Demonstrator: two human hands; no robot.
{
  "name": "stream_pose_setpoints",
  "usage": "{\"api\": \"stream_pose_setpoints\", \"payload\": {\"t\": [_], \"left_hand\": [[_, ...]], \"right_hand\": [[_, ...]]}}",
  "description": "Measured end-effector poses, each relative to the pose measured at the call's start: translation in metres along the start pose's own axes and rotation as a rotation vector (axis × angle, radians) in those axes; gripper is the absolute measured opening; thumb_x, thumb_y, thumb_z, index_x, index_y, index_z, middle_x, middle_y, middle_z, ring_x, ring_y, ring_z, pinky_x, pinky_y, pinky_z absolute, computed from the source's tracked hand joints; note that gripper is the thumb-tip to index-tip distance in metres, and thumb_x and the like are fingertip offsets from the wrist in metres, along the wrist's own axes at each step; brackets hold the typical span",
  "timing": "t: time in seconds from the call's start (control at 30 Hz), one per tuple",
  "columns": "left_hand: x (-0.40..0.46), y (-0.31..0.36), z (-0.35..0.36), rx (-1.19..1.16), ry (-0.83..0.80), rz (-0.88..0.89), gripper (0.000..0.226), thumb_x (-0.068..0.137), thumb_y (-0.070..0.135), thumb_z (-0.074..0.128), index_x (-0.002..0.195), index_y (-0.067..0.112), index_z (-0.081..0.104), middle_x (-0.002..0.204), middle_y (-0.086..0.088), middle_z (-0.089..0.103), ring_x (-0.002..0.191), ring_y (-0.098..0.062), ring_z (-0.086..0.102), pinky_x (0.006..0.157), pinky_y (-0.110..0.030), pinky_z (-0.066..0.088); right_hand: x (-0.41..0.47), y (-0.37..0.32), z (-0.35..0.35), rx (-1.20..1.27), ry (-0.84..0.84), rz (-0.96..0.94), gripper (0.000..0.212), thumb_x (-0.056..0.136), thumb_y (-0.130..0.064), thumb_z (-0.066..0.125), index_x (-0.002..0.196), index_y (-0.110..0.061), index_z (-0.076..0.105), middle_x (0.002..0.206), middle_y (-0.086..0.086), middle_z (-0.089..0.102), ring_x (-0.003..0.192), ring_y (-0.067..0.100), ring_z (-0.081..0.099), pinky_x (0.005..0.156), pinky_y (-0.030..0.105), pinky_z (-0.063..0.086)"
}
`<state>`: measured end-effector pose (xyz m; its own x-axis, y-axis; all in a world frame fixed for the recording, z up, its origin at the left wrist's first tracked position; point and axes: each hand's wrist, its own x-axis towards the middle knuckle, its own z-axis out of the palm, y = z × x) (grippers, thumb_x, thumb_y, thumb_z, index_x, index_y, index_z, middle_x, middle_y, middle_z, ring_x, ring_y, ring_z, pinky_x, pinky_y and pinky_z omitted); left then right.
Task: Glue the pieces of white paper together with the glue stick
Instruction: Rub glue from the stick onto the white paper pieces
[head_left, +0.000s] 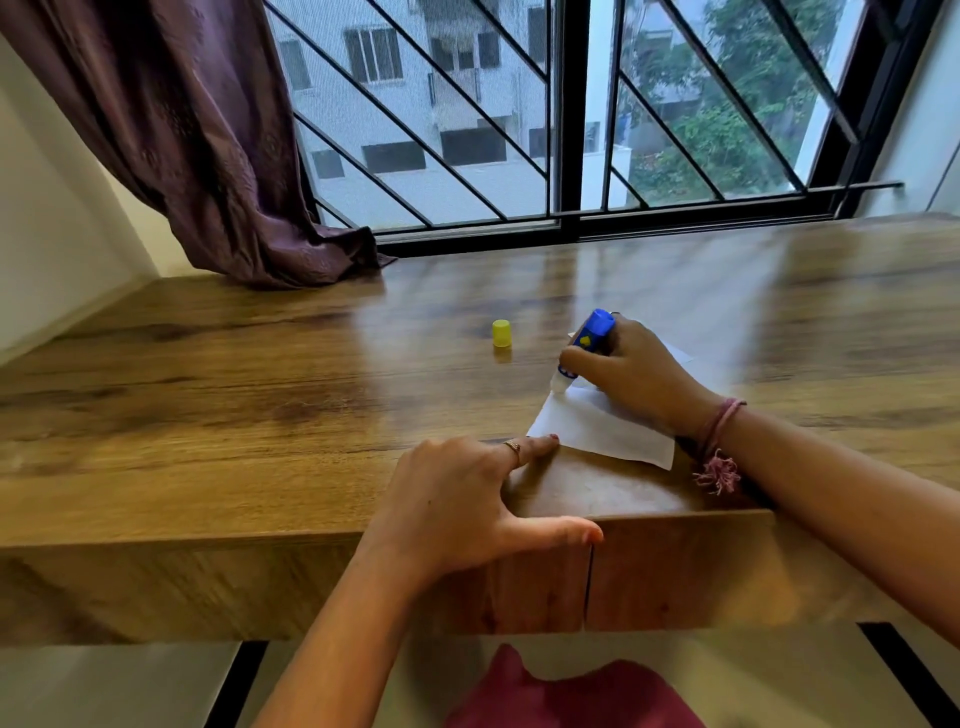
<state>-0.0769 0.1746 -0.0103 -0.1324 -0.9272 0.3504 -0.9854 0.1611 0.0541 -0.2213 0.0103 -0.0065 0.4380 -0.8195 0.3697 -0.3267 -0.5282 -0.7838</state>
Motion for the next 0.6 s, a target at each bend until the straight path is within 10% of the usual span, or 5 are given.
{"api": "stream_pose_setpoints", "payload": {"t": [0.23,0.6], "left_hand": [[0.000,0.001,-0.002,0.010,0.023,-0.001,0.092,0.056,0.099,0.027,0.130,0.048,0.050,0.046,0.017,0.029,0.053,-0.002,0.043,0.047,-0.018,0.027],[0.000,0.000,0.000,0.000,0.009,-0.010,0.091,0.056,0.099,0.028,0.129,0.048,0.051,0.047,0.014,0.037,0.054,-0.001,0.048,0.049,-0.023,0.036]], "right_hand": [[0.006,-0.004,-0.024,0.434,0.134,0.120,0.008,0.086,-0.011,0.055,0.082,-0.009,0.061,0.066,0.009,0.051,0.051,0.010,0.046,0.043,0.020,0.040],[-0.002,-0.002,-0.015,-0.138,-0.084,-0.186,0.020,0.078,-0.021,0.068,0.087,-0.003,0.067,0.071,0.019,0.058,0.064,0.027,0.050,0.063,0.039,0.044]]}}
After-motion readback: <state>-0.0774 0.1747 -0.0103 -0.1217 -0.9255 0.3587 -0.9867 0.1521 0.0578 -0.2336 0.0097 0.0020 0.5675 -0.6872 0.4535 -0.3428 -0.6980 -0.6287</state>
